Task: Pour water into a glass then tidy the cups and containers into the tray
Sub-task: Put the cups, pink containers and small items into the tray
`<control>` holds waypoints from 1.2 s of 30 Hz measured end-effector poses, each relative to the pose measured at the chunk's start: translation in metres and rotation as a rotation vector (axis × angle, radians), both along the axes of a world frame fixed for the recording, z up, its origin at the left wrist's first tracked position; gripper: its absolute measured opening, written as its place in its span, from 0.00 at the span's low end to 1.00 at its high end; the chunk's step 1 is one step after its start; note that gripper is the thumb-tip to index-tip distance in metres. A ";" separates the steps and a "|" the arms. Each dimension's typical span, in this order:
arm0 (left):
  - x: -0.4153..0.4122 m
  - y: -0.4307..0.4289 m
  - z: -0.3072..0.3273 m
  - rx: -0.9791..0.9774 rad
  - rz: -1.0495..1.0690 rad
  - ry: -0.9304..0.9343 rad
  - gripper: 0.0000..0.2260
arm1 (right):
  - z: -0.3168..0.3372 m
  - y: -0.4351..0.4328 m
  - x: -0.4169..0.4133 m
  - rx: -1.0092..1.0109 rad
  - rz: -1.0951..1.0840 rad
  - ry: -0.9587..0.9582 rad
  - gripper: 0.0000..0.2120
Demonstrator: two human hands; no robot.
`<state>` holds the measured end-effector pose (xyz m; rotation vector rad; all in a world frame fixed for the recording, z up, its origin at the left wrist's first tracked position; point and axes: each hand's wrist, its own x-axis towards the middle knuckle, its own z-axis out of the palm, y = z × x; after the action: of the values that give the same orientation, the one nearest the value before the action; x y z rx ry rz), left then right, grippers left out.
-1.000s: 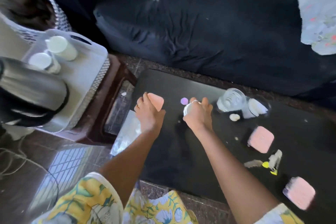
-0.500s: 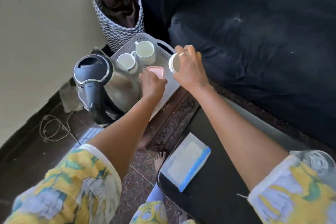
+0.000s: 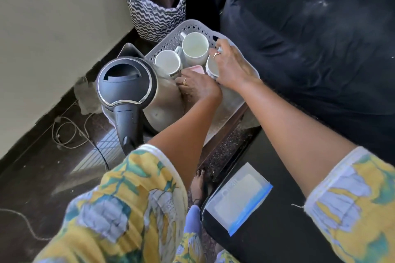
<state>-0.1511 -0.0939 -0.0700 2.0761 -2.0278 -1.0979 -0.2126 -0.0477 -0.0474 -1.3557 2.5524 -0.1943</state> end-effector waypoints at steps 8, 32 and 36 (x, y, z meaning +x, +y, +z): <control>-0.016 0.012 -0.013 -0.076 0.293 0.135 0.19 | -0.010 -0.002 -0.010 -0.019 -0.002 -0.054 0.26; 0.012 0.116 0.010 -0.257 -0.270 0.641 0.13 | -0.025 0.125 0.049 -0.660 -0.688 -0.353 0.16; 0.037 0.176 0.000 -0.248 -0.551 0.665 0.12 | -0.027 0.188 0.075 -0.809 -0.978 -0.410 0.17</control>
<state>-0.1143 0.0819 -0.0702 0.8670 -2.2285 -1.2786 -0.1381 0.1403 -0.0741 -0.0045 2.5752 -1.5891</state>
